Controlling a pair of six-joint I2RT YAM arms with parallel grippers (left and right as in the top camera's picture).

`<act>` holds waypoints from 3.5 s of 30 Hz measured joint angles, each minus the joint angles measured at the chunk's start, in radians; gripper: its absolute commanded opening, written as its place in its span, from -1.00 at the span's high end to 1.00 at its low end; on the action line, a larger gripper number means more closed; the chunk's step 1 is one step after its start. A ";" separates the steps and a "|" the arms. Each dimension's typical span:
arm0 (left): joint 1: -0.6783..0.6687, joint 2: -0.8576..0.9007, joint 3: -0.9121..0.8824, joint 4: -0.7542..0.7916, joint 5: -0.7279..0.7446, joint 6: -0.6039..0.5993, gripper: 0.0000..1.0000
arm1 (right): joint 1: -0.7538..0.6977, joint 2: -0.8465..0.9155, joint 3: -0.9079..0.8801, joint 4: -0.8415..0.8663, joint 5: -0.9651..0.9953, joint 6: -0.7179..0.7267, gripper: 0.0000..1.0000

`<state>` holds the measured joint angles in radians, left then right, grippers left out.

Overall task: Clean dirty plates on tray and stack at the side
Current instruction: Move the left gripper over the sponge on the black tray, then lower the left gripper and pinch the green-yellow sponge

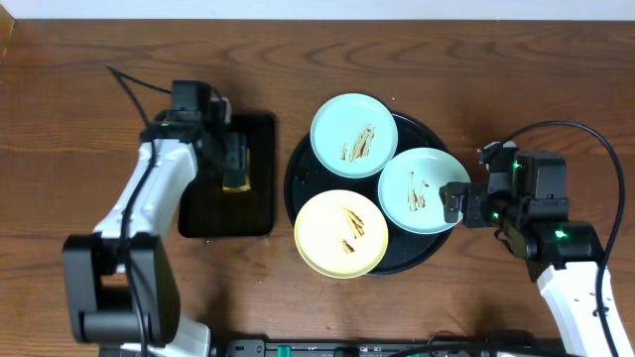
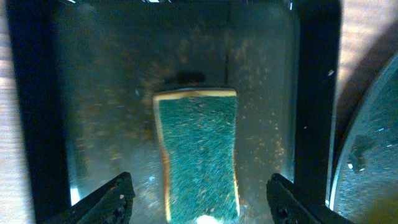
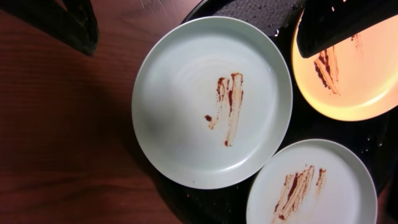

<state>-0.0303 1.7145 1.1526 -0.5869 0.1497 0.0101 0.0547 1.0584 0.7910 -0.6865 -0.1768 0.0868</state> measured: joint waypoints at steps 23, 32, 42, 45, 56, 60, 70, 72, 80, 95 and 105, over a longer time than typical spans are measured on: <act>-0.026 0.090 -0.016 0.021 -0.052 0.010 -0.23 | 0.000 0.000 0.000 0.000 0.000 0.000 -0.99; -0.037 0.090 -0.029 0.035 -0.052 0.013 -0.12 | 0.000 0.000 0.000 0.000 0.000 0.000 -0.98; -0.037 0.135 -0.029 0.034 -0.052 0.012 0.06 | 0.000 0.000 0.000 -0.002 0.000 0.000 -0.99; -0.037 0.148 -0.029 0.032 -0.052 0.010 0.27 | 0.000 0.000 0.000 -0.002 0.000 0.000 -0.99; -0.037 0.143 -0.029 0.031 -0.052 0.015 0.00 | 0.000 0.000 0.000 -0.002 0.000 0.000 -0.98; -0.037 0.128 -0.029 0.031 -0.052 0.013 0.00 | 0.000 0.000 0.000 -0.002 0.000 0.000 -0.98; -0.037 0.105 -0.029 0.031 -0.052 0.003 0.03 | 0.000 0.000 0.000 -0.002 0.000 0.000 -0.99; -0.037 0.105 -0.029 0.031 -0.052 -0.005 0.09 | 0.000 0.000 0.000 -0.002 0.000 0.000 -0.98; -0.037 0.105 -0.029 0.022 -0.052 -0.018 0.23 | 0.000 0.000 0.000 -0.002 0.000 0.000 -0.98; -0.037 0.105 -0.064 0.072 -0.052 -0.043 0.85 | 0.000 0.000 0.000 -0.014 0.006 0.000 -0.98; -0.037 0.044 -0.058 -0.011 -0.051 -0.055 0.85 | 0.000 0.002 0.000 0.031 0.134 0.016 -0.84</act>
<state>-0.0673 1.7584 1.0950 -0.5976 0.0990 -0.0452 0.0547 1.0607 0.7910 -0.6559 -0.0425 0.1032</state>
